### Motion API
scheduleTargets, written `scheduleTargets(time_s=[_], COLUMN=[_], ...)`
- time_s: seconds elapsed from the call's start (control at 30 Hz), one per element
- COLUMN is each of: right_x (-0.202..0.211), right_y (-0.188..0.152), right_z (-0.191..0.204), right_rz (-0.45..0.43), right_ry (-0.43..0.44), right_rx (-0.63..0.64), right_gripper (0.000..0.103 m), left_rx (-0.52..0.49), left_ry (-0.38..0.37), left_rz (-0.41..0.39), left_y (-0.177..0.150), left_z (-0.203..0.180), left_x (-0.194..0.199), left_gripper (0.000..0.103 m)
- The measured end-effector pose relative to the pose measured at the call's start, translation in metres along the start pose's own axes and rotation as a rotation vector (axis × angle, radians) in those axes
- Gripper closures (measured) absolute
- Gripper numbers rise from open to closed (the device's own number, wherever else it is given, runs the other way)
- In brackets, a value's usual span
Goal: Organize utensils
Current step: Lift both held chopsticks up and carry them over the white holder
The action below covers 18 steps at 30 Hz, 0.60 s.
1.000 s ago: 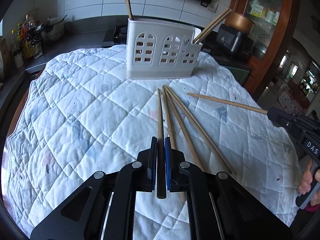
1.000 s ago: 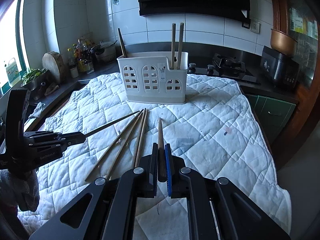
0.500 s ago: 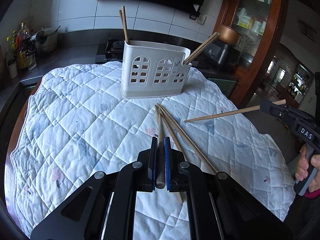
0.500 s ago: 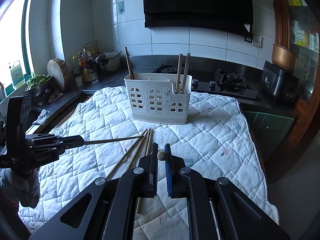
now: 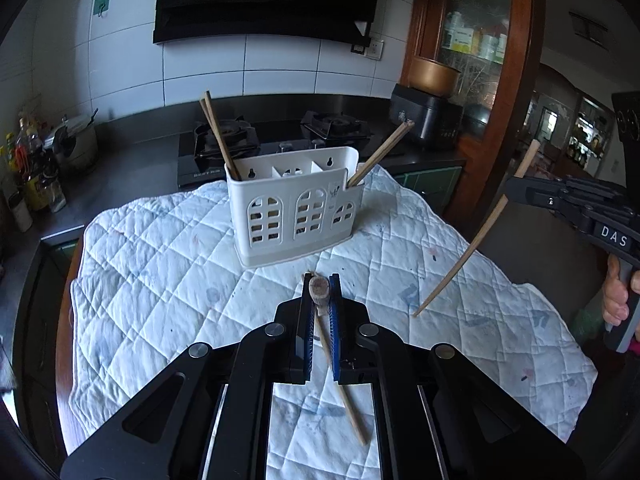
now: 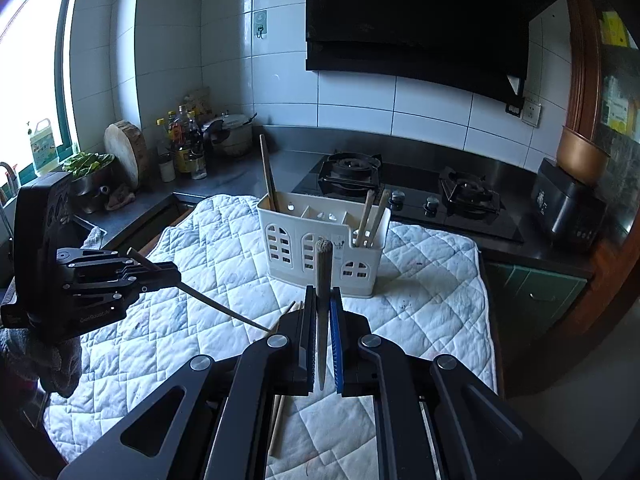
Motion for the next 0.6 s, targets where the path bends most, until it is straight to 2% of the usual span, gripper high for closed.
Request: scheduleTargets(time_s=[0.27, 0.47, 0.6], right_x=[0.004, 0.001, -0.004], right_y=[0.063, 0.109, 0.131], right_z=[-0.009, -0.020, -0.030], right_rz=[-0.060, -0.118, -0.154], right_ry=[0.022, 0.019, -0.013], right_rx=[-0.005, -0.030, -0.041], right_gripper=[0.096, 0.096, 0.096], left_rx=[-0.053, -0.051, -0.047], left_ry=[0.012, 0.040, 0.060], left_rz=[-0.056, -0.156, -0.238], left_y=[0.052, 0.110, 0.146], left_z=[-0.001, 0.006, 0.008], left_x=[0.007, 0.022, 0.029], left_gripper=[0.098, 0.098, 0.098])
Point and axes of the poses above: each gripper's, at about its wrist camera, not at the fingertips, and x roughly against the way its jaws point, z to its left, y to its top, the point moved 2 cm from there along -x, roughly the way its jaws point, and after that the axes turned 13 degrees about y, right-handed, at the moved point
